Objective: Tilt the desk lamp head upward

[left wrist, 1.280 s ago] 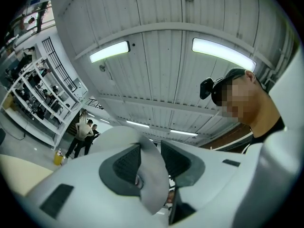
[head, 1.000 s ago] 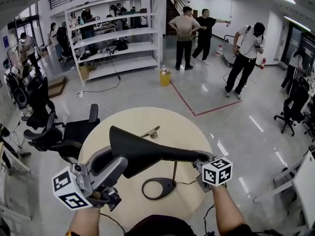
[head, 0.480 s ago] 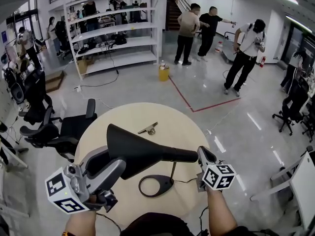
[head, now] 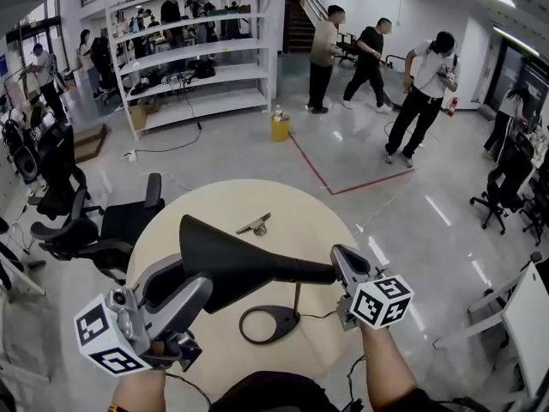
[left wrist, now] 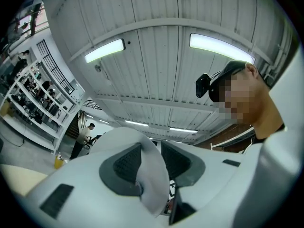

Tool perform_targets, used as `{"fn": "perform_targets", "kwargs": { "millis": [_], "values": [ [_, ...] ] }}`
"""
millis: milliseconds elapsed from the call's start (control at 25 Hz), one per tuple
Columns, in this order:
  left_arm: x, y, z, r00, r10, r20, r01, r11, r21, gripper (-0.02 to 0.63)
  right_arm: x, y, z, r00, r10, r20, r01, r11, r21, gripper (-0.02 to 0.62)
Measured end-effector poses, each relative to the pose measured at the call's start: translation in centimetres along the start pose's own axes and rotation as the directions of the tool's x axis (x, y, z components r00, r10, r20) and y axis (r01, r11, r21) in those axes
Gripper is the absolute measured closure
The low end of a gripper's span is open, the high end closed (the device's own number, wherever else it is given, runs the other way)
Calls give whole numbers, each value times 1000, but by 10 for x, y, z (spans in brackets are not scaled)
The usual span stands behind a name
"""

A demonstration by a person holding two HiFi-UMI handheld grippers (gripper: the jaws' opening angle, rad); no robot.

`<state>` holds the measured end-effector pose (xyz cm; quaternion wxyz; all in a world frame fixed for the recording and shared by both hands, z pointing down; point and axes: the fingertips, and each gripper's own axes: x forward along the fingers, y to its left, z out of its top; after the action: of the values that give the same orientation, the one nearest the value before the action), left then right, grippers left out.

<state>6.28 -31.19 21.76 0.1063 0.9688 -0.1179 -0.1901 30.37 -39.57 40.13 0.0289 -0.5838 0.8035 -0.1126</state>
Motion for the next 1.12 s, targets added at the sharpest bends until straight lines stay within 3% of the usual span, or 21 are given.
{"fn": "perform_targets", "kwargs": {
  "millis": [720,1120],
  "values": [
    [50,-27,10,997,-78,-8,78,997,20,437,2,7,-17,1000,18,-9,-17,996,92,580],
    [40,-26,20,995,-99,-6,99,995,4,431,5,18,-14,1000,8,-24,-6,997,75,580]
  ]
}}
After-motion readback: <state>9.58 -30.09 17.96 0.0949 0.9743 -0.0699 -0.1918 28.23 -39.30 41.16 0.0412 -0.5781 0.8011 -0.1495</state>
